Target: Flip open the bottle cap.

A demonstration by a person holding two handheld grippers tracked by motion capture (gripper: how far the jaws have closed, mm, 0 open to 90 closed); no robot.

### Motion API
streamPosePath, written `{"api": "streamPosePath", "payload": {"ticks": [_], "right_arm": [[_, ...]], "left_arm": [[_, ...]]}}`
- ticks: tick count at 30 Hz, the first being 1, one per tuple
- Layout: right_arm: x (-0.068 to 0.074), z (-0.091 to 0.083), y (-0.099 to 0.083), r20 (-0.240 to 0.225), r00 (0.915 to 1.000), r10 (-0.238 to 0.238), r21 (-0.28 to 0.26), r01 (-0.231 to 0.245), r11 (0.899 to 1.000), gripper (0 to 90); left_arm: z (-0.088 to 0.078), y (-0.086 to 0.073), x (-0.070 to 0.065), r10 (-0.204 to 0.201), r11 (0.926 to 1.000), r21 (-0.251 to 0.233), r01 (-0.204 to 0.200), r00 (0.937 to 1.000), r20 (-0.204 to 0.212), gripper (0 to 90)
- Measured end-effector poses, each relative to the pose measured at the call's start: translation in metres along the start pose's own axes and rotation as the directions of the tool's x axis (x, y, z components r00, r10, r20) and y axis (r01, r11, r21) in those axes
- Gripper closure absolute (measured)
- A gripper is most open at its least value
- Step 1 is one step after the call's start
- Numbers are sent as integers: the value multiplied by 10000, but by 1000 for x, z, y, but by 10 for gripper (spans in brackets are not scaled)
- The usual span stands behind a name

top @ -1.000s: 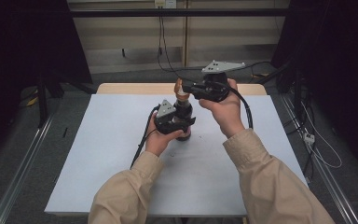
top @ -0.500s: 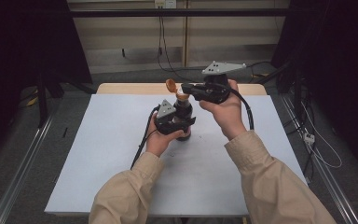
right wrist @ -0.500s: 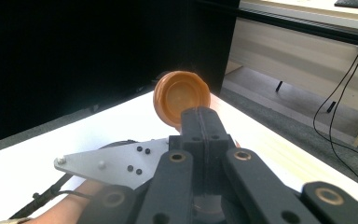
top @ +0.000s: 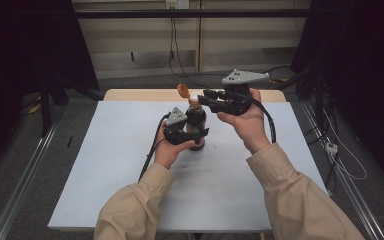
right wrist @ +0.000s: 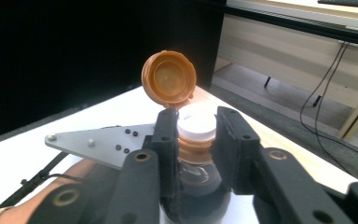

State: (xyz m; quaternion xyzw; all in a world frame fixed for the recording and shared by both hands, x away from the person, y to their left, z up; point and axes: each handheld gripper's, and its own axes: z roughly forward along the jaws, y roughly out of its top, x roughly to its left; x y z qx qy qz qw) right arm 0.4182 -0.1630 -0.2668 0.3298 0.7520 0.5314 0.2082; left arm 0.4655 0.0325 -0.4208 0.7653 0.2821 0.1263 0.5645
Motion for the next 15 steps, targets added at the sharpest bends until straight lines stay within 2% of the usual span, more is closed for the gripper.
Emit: {"api": "streamPosePath", "payload": {"ticks": [2,3,5,7,11,15], "right_arm": [[0,-1,-3,-64,9999,137,-160,-138,9998,608],[0,-2,-4,-36,9999,152,-118,-152,9998,566],[1,-3,-8,18,9999,133,-92,-133,9999,515],[2,-4,-12,47,9998,182,-129,-181,9998,458],[3,-8,-21,-110,9996,266,-152,-268,9995,363],[4,-15,-31,-54,9994,347,-70,-347,9994,308]], "left_arm": [[-4,0,2,-122,9999,63,122,9999,57,196],[-7,0,4,-131,9999,62,131,9999,-13,189],[-11,0,6,-271,9996,106,270,9995,133,191],[-15,0,5,-189,9997,158,188,9998,107,194],[-21,-1,4,-198,9998,-46,199,9995,252,211],[-28,-3,4,-350,9992,-169,360,9979,550,188]]}}
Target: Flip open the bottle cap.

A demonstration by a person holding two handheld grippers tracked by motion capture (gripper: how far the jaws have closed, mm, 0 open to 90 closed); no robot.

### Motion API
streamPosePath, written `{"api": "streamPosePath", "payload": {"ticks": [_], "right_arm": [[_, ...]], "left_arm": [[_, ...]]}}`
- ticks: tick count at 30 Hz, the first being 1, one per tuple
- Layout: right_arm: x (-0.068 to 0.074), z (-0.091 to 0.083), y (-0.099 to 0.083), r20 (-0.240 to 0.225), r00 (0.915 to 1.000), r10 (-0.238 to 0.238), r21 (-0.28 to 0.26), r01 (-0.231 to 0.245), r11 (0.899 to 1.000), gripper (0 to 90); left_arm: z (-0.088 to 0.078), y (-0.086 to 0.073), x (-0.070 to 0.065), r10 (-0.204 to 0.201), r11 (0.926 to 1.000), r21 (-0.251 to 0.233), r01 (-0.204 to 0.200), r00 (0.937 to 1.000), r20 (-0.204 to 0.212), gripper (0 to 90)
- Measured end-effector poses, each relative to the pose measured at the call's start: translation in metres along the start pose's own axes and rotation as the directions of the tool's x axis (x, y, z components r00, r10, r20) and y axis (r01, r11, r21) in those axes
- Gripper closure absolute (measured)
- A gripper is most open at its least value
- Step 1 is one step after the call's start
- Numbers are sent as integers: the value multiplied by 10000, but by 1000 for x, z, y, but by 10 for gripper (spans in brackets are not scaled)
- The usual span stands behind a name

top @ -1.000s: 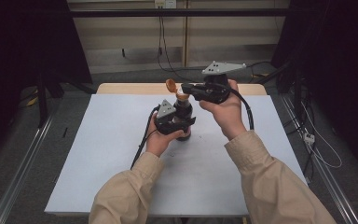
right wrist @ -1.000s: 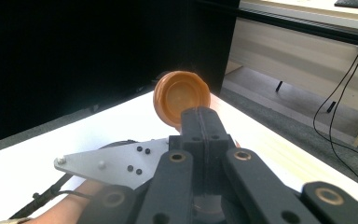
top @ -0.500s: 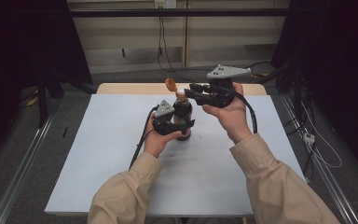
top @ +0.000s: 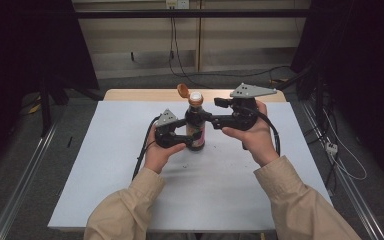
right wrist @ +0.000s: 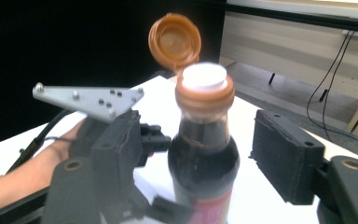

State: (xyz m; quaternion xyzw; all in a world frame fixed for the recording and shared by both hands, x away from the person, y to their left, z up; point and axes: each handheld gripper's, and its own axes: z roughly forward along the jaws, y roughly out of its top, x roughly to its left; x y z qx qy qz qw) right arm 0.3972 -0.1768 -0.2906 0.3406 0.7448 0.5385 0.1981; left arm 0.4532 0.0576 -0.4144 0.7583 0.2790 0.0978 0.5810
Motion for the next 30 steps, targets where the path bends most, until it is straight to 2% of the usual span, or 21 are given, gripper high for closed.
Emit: {"api": "streamPosePath", "payload": {"ticks": [2,4,8,10,13,15,18,20,22,23,26,30], "right_arm": [[0,-4,-5,119,9999,21,18,-21,10000,285],[-1,-7,-11,44,9999,139,31,-139,9999,281],[-2,-11,-26,-65,9994,337,154,-336,9993,257],[-2,-12,-34,-46,9993,367,219,-366,9991,253],[-2,-14,-45,-13,9992,409,298,-408,9987,243],[-1,-15,-52,-23,9992,410,309,-409,9987,241],[0,-17,-63,38,9992,399,432,-401,9983,234],[1,-19,-70,58,9992,400,452,-402,9982,233],[1,-21,-76,60,9989,475,441,-477,9979,233],[1,-22,-79,70,9988,491,432,-494,9978,234],[1,-27,-87,146,9989,442,439,-448,9980,233],[2,-32,-102,204,9985,516,413,-524,9978,233]], "left_arm": [[-5,0,-1,75,10000,-7,-75,9999,80,170],[-10,-1,0,97,10000,-19,-97,9998,200,159],[-21,-4,2,-75,9999,-124,79,9995,312,145],[-27,-6,2,-76,9999,-116,79,9997,223,144],[-34,-6,3,-100,9997,210,98,9999,97,132],[-40,-7,3,49,9998,183,-51,9999,88,132],[-47,-11,1,82,9998,-177,-73,9986,526,122],[-51,-13,0,382,9992,57,-386,9978,533,119],[-53,-15,-1,399,9986,332,-415,9980,498,113],[-55,-16,-1,515,9981,310,-529,9976,459,115],[-62,-21,-1,474,9987,116,-486,9949,890,116],[-68,-28,1,516,9978,381,-550,9952,837,114]]}}
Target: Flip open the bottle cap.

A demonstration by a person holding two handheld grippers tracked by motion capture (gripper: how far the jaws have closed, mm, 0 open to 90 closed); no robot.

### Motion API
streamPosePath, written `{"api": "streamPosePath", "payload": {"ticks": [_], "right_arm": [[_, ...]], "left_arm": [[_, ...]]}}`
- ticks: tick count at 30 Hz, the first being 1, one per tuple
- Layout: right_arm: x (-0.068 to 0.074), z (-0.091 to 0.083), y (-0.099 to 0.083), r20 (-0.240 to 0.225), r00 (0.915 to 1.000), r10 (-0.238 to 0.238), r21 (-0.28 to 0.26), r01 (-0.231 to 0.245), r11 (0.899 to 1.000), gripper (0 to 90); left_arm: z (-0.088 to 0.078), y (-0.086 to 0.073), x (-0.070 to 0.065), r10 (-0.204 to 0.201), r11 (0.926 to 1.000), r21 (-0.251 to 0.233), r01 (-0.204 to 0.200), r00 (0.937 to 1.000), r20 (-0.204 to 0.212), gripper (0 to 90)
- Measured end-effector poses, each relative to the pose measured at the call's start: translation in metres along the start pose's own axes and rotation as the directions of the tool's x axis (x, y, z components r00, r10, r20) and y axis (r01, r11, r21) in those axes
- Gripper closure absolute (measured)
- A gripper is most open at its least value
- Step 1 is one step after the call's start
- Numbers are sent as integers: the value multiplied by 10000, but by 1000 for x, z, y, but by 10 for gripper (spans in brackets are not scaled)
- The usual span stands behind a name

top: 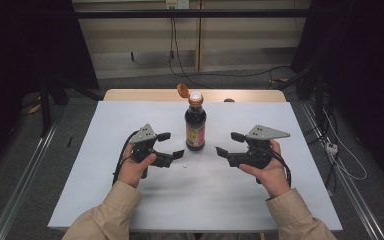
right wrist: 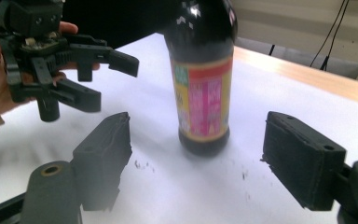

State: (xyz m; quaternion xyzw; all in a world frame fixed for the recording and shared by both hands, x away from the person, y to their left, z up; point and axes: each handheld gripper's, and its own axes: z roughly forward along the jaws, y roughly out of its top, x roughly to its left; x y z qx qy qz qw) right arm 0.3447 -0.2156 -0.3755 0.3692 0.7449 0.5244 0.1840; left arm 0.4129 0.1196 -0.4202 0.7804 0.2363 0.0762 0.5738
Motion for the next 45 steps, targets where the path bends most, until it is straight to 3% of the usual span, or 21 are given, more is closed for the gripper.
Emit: {"api": "streamPosePath", "payload": {"ticks": [14,20,33,45], "right_arm": [[-6,-13,-37,269,9994,240,-140,-237,9996,233],[-7,-16,-49,316,9992,255,-149,-250,9996,233],[-13,-27,-68,576,9979,303,-48,-301,9995,227],[-15,-42,-82,779,9966,270,-83,-264,9996,227]], "left_arm": [[-21,-9,-6,358,9993,62,-358,9994,-13,115],[-29,-15,-3,93,10000,16,-92,9998,-188,116],[-47,-22,-5,323,9995,60,-322,9993,-212,116],[-68,-31,-4,148,9999,29,-146,9987,-491,116]]}}
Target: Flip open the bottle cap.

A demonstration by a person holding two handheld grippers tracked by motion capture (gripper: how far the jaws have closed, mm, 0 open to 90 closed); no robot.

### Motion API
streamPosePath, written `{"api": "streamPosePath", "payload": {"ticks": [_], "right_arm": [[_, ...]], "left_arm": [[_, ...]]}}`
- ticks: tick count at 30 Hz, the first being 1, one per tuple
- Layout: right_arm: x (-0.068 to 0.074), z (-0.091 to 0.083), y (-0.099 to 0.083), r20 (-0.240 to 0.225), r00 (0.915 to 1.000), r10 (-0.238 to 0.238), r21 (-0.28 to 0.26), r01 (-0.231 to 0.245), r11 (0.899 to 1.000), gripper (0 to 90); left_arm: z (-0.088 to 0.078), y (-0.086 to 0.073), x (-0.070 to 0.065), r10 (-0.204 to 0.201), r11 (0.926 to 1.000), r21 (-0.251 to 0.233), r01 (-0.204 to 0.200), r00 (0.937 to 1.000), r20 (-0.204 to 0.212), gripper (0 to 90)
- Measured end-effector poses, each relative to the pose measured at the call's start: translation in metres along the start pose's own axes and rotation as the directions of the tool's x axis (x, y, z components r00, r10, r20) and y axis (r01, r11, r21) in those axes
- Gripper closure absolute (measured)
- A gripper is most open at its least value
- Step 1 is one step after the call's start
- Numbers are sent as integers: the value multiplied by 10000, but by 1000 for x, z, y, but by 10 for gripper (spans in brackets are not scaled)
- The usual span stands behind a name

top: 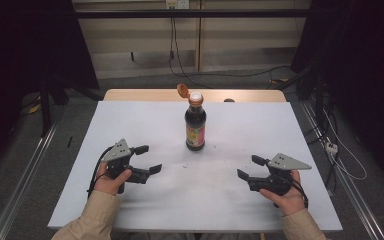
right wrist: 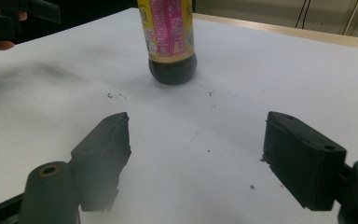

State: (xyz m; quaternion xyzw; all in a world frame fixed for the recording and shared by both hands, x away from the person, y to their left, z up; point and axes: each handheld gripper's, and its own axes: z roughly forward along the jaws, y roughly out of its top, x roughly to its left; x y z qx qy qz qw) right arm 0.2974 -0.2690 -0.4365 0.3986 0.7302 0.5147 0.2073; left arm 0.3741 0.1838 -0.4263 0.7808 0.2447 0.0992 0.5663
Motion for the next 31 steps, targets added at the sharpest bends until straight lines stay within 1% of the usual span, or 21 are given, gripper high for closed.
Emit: {"api": "streamPosePath", "payload": {"ticks": [1,2,5,10,15,20,21,23,24,31], "right_arm": [[0,-1,-1,22,10000,60,-6,-60,10000,227],[0,-3,-2,49,10000,40,11,-40,10000,227],[-1,-5,-4,55,9999,110,10,-110,9999,227],[-1,-8,-7,155,9999,-50,114,48,9999,229],[-2,-10,-9,179,9998,-100,191,97,9998,230],[-2,-9,-9,271,9996,-107,201,102,9997,229],[-2,-9,-9,281,9995,-106,210,100,9997,229],[-2,-9,-10,270,9996,-115,251,108,9996,228],[-2,-9,-10,279,9996,-92,256,85,9996,228],[-2,-8,-10,336,9993,-181,343,170,9993,227]], "left_arm": [[-2,-1,0,-20,10000,7,20,10000,-3,116],[-5,-2,1,61,10000,68,-61,10000,-51,116],[-12,-6,1,34,9999,146,-32,9999,-148,116],[-24,-11,3,73,9998,211,-64,9991,-419,117],[-34,-15,5,65,9999,139,-56,9979,-639,118],[-36,-19,5,99,9995,290,-78,9973,-727,118],[-37,-19,6,316,9989,373,-289,9966,-762,117],[-37,-20,5,114,9995,292,-93,9973,-723,118],[-37,-20,5,193,9994,300,-170,9970,-751,118],[-36,-20,5,130,9994,323,-106,9971,-753,118]]}}
